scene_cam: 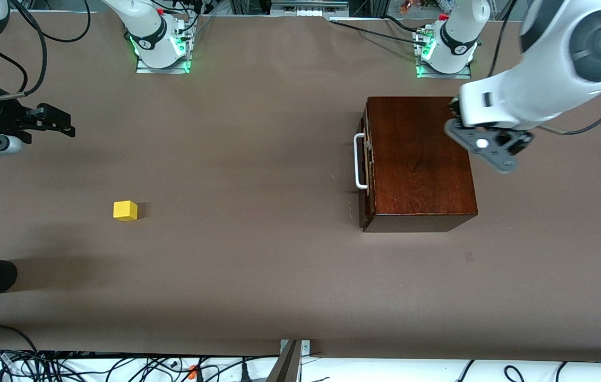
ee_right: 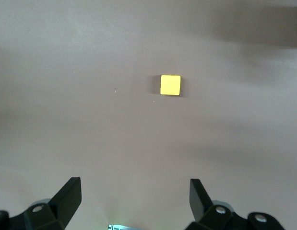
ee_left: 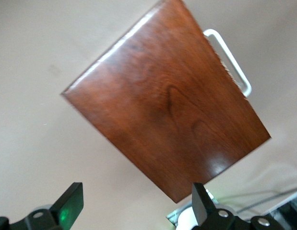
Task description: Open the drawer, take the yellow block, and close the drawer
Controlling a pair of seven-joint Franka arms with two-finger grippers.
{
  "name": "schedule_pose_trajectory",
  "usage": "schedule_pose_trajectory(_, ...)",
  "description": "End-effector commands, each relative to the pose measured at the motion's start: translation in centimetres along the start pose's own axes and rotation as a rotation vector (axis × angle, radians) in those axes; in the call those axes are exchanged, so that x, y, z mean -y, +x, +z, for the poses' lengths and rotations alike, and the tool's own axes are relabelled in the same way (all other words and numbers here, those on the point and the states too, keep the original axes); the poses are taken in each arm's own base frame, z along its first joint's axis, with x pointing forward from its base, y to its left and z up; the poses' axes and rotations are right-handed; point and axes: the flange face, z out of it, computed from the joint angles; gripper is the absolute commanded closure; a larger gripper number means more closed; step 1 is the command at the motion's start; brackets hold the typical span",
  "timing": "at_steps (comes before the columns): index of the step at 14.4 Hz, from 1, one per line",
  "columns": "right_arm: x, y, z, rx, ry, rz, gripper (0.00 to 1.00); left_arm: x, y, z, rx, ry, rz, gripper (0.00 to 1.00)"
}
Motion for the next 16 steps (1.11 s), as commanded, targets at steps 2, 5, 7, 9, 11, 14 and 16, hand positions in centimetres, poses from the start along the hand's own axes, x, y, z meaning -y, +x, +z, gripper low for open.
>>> schedule_pose_trajectory(2, 0.1, 0.4, -0.6, -0.01, -0.009, -0.012, 0.0, 4.3, -5.2, -0.1, -0.134, 0.011, -0.251, 0.0)
schedule_pose_trajectory(5, 0.1, 0.4, -0.6, -0.01, -0.009, -0.012, 0.0, 7.0, -7.4, 0.8, -0.188, 0.001, -0.509, 0.0)
schedule_pose_trajectory(7, 0.1, 0.4, -0.6, -0.01, -0.007, -0.01, 0.0, 7.5, -7.7, 0.3, -0.236, 0.015, -0.591, 0.0)
schedule_pose_trajectory(9, 0.0, 0.3, -0.6, -0.01, -0.007, -0.009, 0.0, 7.5, -8.0, 0.4, -0.233, 0.018, -0.591, 0.0)
schedule_pose_trajectory(11, 0.1, 0.4, -0.6, -0.01, -0.007, -0.009, 0.0, 8.2, -9.1, 0.0, -0.243, 0.021, -0.595, 0.0)
schedule_pose_trajectory(14, 0.1, 0.4, -0.6, -0.01, -0.007, -0.009, 0.0, 8.9, -9.7, 0.1, -0.236, 0.022, -0.554, 0.0)
schedule_pose_trajectory(16, 0.1, 0.4, -0.6, -0.01, -0.007, -0.009, 0.0, 9.0, -9.7, -0.2, -0.236, 0.023, -0.549, 0.0)
